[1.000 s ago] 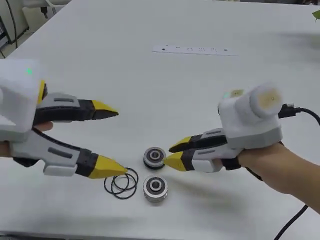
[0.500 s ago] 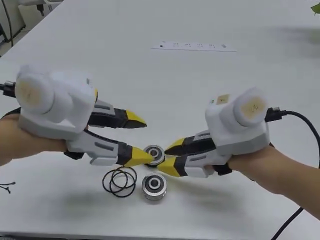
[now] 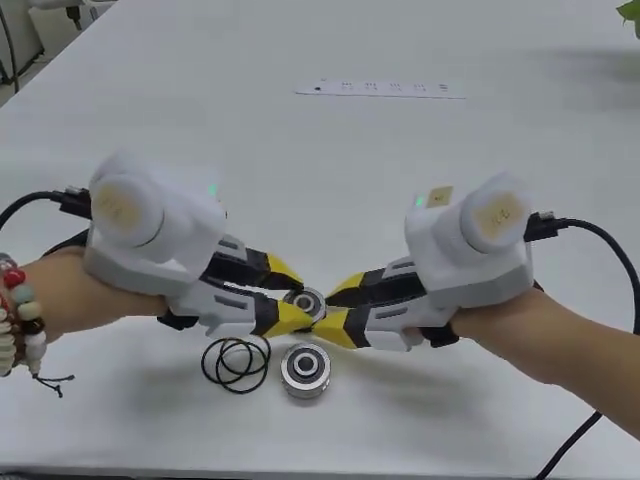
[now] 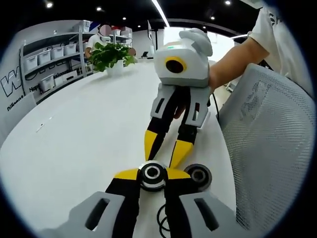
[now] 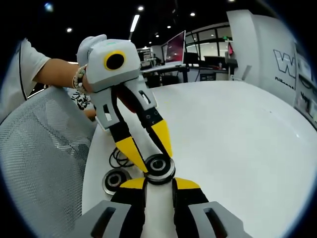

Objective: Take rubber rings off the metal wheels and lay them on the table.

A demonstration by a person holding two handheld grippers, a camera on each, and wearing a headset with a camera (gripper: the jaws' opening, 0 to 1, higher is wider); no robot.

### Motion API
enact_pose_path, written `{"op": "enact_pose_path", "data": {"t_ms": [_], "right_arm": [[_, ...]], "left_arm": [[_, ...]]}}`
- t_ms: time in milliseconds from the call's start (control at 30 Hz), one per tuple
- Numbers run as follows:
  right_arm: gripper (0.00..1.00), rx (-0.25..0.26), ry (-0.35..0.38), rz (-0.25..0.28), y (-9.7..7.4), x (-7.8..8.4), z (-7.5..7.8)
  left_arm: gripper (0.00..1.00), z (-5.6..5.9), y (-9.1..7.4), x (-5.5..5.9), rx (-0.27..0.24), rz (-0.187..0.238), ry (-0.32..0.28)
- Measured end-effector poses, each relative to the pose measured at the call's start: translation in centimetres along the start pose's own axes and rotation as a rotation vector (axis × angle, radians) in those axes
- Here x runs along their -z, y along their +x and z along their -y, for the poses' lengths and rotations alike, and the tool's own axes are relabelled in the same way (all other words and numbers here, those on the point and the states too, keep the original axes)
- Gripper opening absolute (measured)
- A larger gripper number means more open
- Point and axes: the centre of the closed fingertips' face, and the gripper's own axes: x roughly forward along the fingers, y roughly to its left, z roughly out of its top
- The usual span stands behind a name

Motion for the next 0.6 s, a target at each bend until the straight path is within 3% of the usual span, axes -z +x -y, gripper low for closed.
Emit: {"op": "enact_pose_path", "data": {"t_ms": [200, 600], "right_arm": [[0.16, 0.003, -0.007, -0.003, 0.04, 0.05, 0.05], [0.15, 0.014, -0.074, -0.013, 0.04, 0.04, -0.10]], "left_arm": [[0.08, 0.10, -0.02, 0.07, 0.002, 0.001, 0.026], [0.07, 0.15, -0.08, 0.08, 0.000, 0.017, 0.003]]}}
